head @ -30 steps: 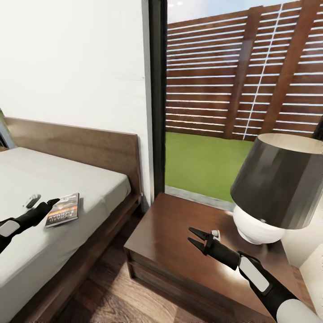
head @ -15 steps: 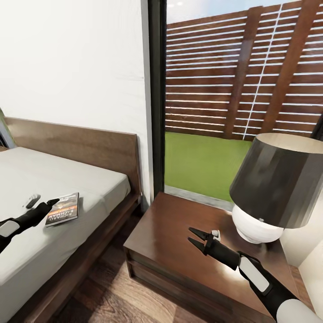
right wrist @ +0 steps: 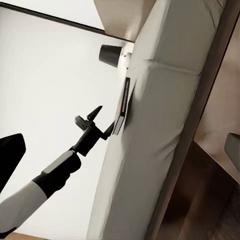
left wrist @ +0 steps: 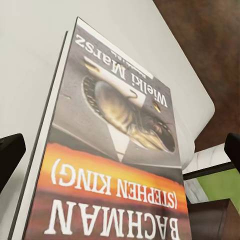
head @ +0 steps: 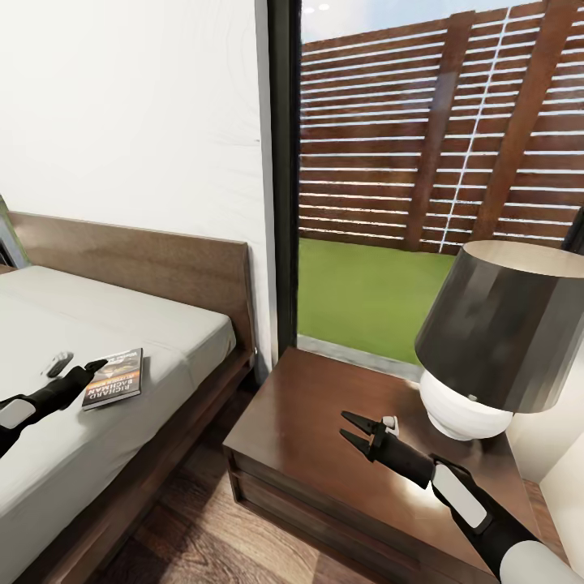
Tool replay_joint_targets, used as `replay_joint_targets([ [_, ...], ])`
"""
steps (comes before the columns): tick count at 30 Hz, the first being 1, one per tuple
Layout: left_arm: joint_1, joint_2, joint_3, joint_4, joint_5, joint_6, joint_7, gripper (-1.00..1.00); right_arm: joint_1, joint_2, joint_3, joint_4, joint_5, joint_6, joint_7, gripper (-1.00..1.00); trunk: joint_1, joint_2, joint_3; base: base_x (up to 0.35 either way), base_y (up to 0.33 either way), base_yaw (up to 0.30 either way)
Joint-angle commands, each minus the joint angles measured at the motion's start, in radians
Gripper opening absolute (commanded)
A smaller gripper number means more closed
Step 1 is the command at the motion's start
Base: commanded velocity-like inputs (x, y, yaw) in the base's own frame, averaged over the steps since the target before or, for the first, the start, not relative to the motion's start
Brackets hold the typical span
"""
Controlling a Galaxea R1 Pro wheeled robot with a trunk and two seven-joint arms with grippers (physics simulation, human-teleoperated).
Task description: In the bedroom, move the book from the bed onto either nightstand, and place the two sandals side by side next to the bed.
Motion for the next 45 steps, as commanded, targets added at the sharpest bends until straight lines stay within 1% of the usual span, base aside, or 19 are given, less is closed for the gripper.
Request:
replay_joint_targets([
  [1, -0.001, 0.0, 0.008, 0.0, 0.001, 0.009, -0.002, 1.0, -0.001, -0.001, 0.004, 0.0, -0.01, 0.007, -0.001, 1.0, 0.0, 0.0, -0.001, 0.0, -0.005, 0.0],
  [15, -0.001, 0.0, 0.008, 0.0, 0.001, 0.009, -0.002, 1.0, -0.001, -0.001, 0.005, 0.0, -0.01, 0.006, -0.001, 1.0, 0.0, 0.0, -0.001, 0.0, -0.081, 0.0],
  [45, -0.001, 0.001, 0.008, 0.001, 0.001, 0.009, -0.002, 1.0, -0.001, -0.001, 0.007, 0.0, -0.01, 0.006, -0.001, 1.0, 0.0, 0.0, -0.001, 0.0, -0.004, 0.0],
])
